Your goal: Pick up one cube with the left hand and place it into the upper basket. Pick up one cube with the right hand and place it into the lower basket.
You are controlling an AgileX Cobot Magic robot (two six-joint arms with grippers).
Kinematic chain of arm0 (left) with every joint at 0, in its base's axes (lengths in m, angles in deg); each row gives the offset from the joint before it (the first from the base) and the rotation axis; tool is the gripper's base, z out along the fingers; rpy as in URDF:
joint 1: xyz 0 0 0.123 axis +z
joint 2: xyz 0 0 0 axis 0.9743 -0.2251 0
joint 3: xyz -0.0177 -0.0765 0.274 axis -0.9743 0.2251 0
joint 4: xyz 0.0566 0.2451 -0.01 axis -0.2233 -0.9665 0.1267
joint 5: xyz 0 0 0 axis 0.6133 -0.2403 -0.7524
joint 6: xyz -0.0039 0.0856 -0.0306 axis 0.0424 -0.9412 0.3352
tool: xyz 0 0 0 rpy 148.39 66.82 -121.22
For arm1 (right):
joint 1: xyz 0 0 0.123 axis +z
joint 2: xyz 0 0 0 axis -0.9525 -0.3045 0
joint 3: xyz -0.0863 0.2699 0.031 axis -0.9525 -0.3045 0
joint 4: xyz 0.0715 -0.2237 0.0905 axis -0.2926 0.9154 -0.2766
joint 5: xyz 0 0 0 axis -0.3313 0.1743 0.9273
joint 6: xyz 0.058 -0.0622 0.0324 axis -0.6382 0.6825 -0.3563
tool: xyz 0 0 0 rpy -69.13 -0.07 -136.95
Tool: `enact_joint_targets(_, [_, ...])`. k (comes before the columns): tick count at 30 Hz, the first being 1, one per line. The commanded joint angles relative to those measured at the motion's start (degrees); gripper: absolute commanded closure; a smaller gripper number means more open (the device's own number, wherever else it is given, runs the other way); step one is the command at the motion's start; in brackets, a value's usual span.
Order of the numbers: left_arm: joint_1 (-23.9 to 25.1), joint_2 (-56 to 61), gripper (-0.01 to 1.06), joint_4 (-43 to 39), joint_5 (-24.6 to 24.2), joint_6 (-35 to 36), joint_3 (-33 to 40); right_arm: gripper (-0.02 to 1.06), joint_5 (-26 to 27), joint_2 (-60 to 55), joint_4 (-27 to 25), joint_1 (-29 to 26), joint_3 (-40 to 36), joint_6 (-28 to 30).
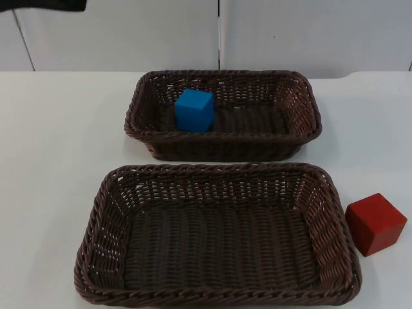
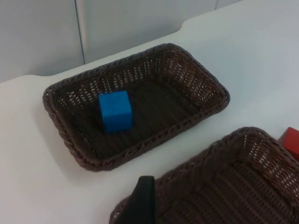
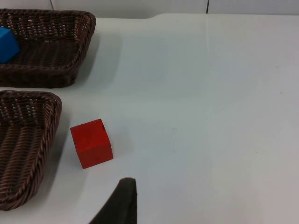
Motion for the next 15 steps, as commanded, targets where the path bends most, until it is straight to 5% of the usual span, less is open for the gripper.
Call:
enact_joint_targets(1, [-0.2,3.8,0.16,-1.0,-2.1,-0.1,1.5,-0.01,0.3,0.2,-0.2,-0.3,-0.1,0.5])
enact_joint_targets(9, [-0.2,8.9,0.16,-1.5,-9.0,0.6,1.5,-0.01,0.3,0.2,-0.2,-0.3,-0.1,0.5])
enact_joint_targets(15, [-0.2,10.1,0.16,-1.4,-9.5,3.1,1.5,-0.01,0.3,0.2,-0.2,-0.3,-0.1,0.5])
